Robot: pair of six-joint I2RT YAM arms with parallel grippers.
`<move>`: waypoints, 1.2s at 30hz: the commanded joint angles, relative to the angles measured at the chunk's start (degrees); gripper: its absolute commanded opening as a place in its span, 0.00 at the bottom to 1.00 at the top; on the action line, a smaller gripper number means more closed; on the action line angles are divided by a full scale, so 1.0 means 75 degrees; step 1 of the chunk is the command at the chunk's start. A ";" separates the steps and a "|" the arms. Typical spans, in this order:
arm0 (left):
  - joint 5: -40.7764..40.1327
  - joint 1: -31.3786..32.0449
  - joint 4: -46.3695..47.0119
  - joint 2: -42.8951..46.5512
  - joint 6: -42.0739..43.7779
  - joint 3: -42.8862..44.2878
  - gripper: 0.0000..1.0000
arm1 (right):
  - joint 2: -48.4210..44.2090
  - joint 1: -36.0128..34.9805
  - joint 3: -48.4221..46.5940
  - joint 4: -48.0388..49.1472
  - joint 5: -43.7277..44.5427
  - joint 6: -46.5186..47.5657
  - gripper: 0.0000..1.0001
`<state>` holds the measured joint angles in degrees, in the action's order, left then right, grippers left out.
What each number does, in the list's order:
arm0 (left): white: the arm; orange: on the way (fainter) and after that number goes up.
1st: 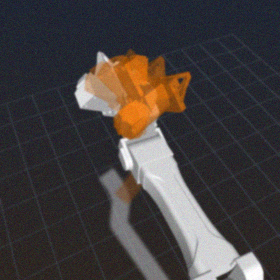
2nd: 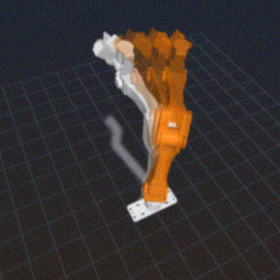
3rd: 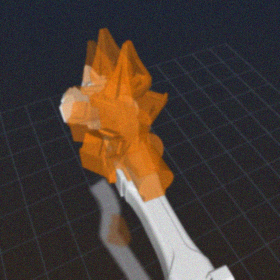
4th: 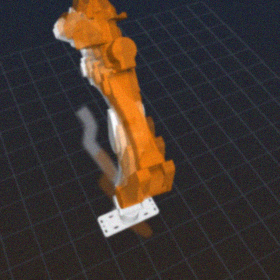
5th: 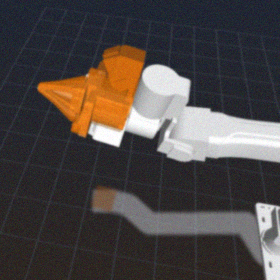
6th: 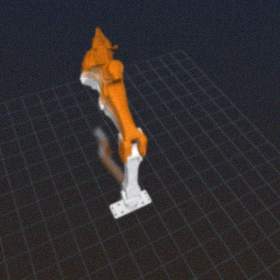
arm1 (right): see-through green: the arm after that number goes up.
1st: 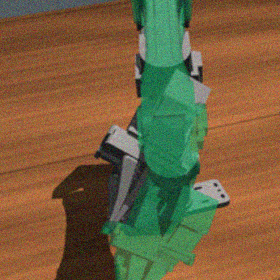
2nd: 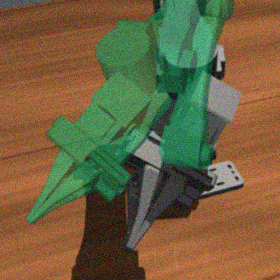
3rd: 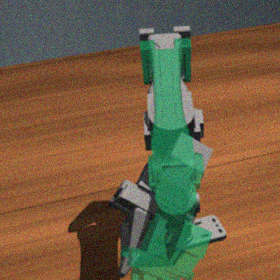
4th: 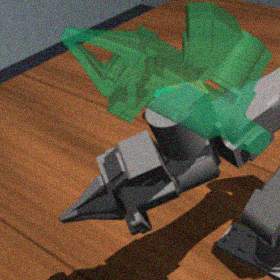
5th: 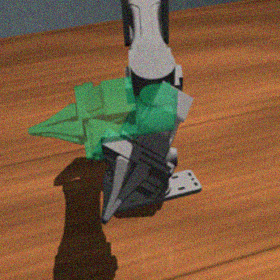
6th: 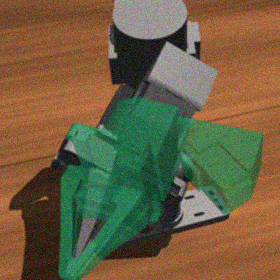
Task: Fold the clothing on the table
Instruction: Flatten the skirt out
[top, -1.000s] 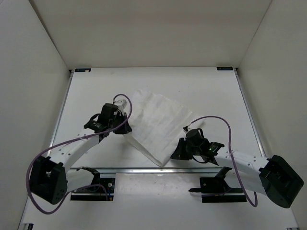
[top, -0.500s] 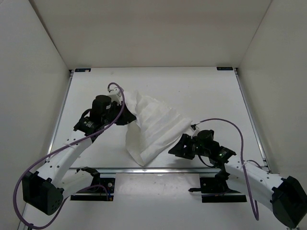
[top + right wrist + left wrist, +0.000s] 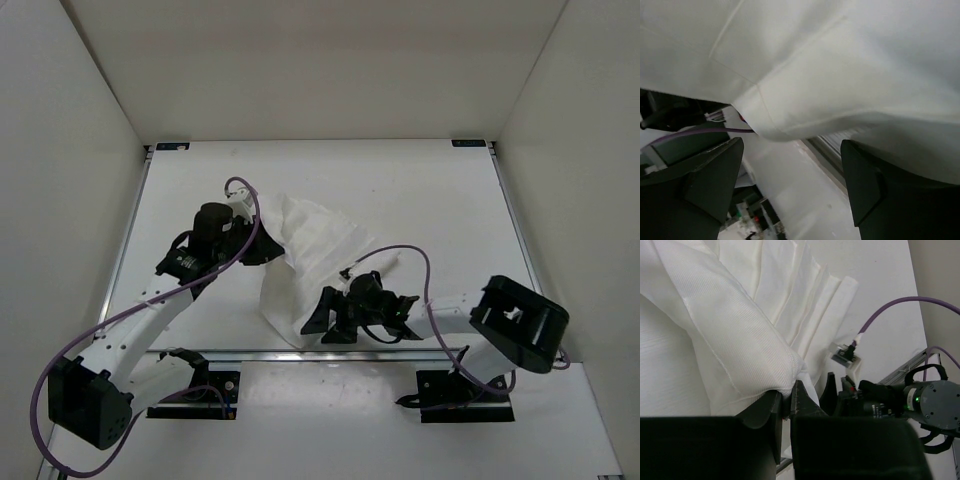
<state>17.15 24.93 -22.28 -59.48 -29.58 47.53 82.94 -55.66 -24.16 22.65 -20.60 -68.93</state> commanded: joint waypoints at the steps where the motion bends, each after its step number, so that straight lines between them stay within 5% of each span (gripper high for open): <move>1: 0.0151 0.0005 0.0240 0.0255 -0.0133 -0.0091 0.00 | 0.0810 -0.0243 -0.0340 0.1502 0.0110 -0.0840 0.76; 3: 0.0140 0.0005 0.0264 0.0314 -0.0134 -0.0161 0.00 | 0.1127 -0.0336 -0.0516 0.1514 0.0308 -0.0992 0.71; 5: 0.0140 -0.0031 0.0241 0.0384 -0.0192 -0.0150 0.00 | 0.1212 -0.0383 -0.0481 0.1514 0.0612 -0.1204 0.40; 6: 0.0140 -0.0112 0.0206 0.0396 -0.0146 -0.0138 0.00 | 0.1177 -0.0326 -0.0423 0.1422 0.0649 -0.1251 0.08; 7: 0.0151 -0.0078 0.0171 0.0454 -0.0157 -0.0126 0.00 | 0.1072 -0.0267 -0.0411 0.1142 0.0846 -0.1170 0.00; 11: 0.0233 -0.0218 0.0054 0.0502 -0.0087 0.0119 0.00 | 0.0018 0.0107 -0.0528 -0.0392 0.1211 -0.0281 0.00; 16: 0.0328 -0.0558 -0.0122 -0.0456 0.0252 0.2305 0.00 | -0.1634 0.2657 -0.3215 -0.4640 0.0300 0.3346 0.00; 21: 0.0888 -0.1483 -0.0682 -0.2621 0.0557 0.5758 0.00 | -0.0797 0.5073 -0.7070 -0.7190 -0.0824 0.5673 0.00; 23: 0.1065 -0.1496 -0.1129 -0.3387 0.0674 0.7530 0.00 | -0.0397 0.5252 -0.8351 -0.7753 -0.0816 0.6385 0.00; 26: 0.0960 -0.1425 -0.1295 -0.3659 0.0687 0.8019 0.00 | -0.0172 0.4868 -0.8802 -0.8200 0.0013 0.6915 0.00; 36: 0.0808 -0.1180 0.1506 -0.0039 -0.0028 -0.0904 0.00 | -0.1201 0.4996 -0.3837 -0.6689 -0.0324 0.6121 0.00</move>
<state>24.97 16.21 -16.08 -64.25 -28.25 51.64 77.32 -18.85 -58.59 -26.76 -25.12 -22.48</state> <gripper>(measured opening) 0.155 0.041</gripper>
